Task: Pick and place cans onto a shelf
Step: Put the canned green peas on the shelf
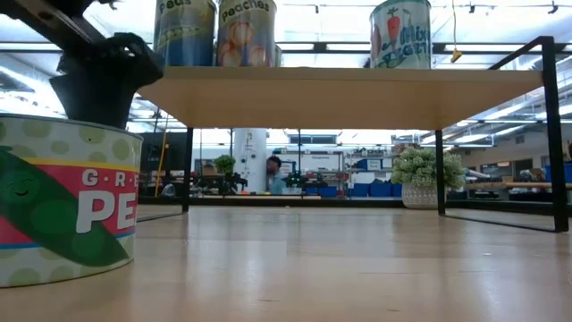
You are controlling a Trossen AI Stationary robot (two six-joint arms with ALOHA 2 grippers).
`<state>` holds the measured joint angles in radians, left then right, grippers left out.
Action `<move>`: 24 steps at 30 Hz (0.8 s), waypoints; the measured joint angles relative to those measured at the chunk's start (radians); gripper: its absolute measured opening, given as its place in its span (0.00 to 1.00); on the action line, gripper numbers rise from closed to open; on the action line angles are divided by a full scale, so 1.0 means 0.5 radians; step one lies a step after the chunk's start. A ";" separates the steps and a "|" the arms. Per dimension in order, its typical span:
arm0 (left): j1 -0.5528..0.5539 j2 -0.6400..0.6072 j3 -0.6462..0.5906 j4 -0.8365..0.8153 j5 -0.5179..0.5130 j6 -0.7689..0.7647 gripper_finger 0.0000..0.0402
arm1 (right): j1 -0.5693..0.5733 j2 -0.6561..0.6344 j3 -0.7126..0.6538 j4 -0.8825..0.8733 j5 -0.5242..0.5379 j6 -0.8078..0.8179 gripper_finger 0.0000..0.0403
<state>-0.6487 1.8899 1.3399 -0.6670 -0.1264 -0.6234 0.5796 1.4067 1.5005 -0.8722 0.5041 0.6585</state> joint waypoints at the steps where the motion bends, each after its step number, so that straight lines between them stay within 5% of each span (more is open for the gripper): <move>1: -0.001 0.009 0.000 0.019 -0.010 0.005 0.97 | 0.000 0.000 0.000 0.001 0.000 -0.003 0.87; 7: -0.006 0.049 0.002 0.052 -0.076 0.013 0.93 | -0.014 0.000 0.000 0.004 0.002 -0.008 0.87; 15: -0.007 0.069 0.002 0.066 -0.089 -0.063 0.72 | -0.014 -0.001 -0.001 -0.006 0.000 -0.013 0.87; 24: 0.035 -0.032 0.362 0.041 0.032 0.114 0.72 | -0.026 -0.086 -0.001 -0.052 0.000 -0.030 0.87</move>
<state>-0.6311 1.8738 1.5211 -0.6465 -0.1104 -0.5664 0.5667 1.3636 1.5002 -0.8981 0.5043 0.6437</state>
